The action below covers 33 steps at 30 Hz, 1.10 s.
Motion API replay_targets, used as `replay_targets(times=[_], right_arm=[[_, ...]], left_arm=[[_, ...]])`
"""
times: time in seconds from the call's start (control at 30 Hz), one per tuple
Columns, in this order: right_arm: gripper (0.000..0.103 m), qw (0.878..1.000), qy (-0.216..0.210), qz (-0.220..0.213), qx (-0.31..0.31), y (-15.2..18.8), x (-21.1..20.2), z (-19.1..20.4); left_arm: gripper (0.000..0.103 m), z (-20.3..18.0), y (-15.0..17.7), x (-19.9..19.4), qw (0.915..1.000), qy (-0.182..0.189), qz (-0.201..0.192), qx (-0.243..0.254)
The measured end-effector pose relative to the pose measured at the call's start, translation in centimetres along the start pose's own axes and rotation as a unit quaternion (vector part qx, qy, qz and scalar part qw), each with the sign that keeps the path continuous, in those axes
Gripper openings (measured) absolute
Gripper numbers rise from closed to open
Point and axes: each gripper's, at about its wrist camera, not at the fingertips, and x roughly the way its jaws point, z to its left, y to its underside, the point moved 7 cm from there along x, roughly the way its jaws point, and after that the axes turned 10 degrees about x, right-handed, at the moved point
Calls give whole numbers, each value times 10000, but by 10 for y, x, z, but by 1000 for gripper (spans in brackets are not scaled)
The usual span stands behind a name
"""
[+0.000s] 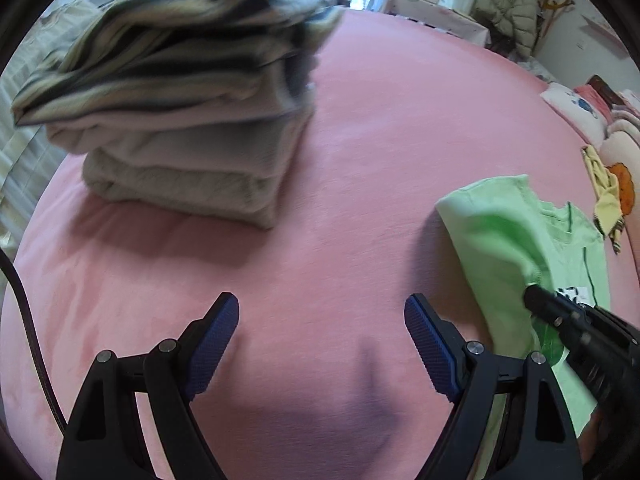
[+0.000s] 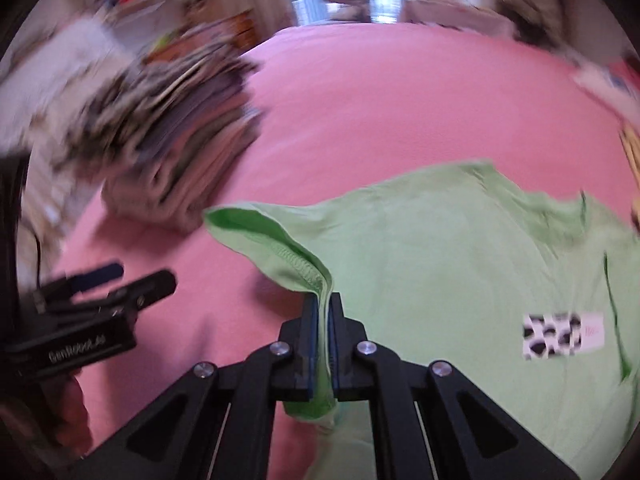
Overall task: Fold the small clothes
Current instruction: 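Close the right tool on the opposite side edge of the shirt, then fold the held side with the right tool over toward the shirt's middle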
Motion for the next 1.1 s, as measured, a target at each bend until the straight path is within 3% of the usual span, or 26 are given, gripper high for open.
replay_targets(times=[0.1,0.17,0.3,0.47,0.6,0.73,0.8,0.9,1.1], right_arm=[[5,9945,168,156,1019,7,5,-58],[9,9868,340,494,1503,20,15,-91],[9,9818,356,652,1748,26,18,-116],[30,9900,589,433,1208,8,-4,-118],[44,9960,682,162,553,-22,-19,-119],[45,9991,244,301,-177,-50,-13,-112],[44,9968,-151,493,-603,-65,0,-95],[44,9900,-417,606,-1208,-85,19,-77],[43,9818,-653,1001,-1478,-115,61,-58]], left_arm=[[84,-21,-8,4,9998,116,-42,161],[84,-38,-15,11,9993,197,-37,311],[84,-74,-32,23,9976,280,-114,629],[84,-110,-42,32,9962,368,-65,788],[84,-127,-30,27,9966,434,99,696],[84,-128,9,19,9968,563,461,323],[84,-132,31,15,9963,555,638,175],[84,-143,59,5,9959,481,764,61],[84,-163,93,-3,9960,94,831,327]])
